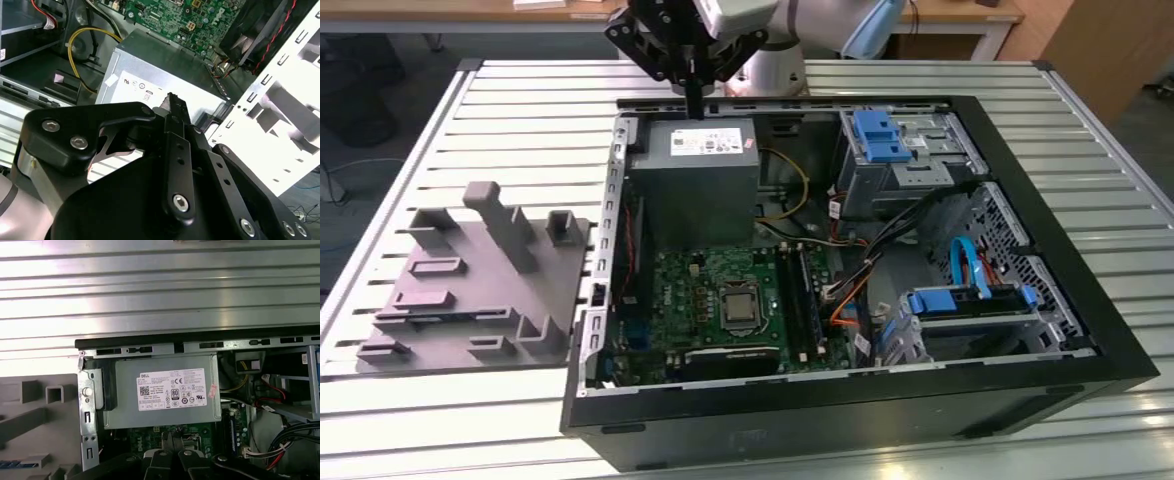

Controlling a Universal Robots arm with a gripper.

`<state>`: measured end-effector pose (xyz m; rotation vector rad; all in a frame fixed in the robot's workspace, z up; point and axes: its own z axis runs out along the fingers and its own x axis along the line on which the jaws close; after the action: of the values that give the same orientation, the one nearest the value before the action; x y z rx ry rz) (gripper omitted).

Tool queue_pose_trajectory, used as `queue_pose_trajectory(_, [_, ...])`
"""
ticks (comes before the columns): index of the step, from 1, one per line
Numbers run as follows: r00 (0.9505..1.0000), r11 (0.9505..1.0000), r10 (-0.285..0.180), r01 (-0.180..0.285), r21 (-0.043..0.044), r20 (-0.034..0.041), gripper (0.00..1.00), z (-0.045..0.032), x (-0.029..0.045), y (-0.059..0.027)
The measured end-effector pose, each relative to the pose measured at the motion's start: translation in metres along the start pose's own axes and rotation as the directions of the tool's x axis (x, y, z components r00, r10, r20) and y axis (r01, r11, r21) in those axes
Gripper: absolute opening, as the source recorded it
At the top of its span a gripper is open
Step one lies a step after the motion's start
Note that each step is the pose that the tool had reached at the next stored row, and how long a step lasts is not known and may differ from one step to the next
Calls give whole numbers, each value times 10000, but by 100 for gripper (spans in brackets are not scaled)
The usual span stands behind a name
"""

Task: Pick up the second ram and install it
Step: 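Reach for the second ram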

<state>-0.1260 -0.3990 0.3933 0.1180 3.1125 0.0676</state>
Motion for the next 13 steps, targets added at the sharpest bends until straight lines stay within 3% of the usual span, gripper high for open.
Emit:
queue_pose_trajectory(5, [10000, 10000, 1, -1, 0, 0, 10, -3, 118, -9])
queue_pose_trajectory(13, [10000, 10000, 0, 0, 0, -1, 10, -5, 189, -14])
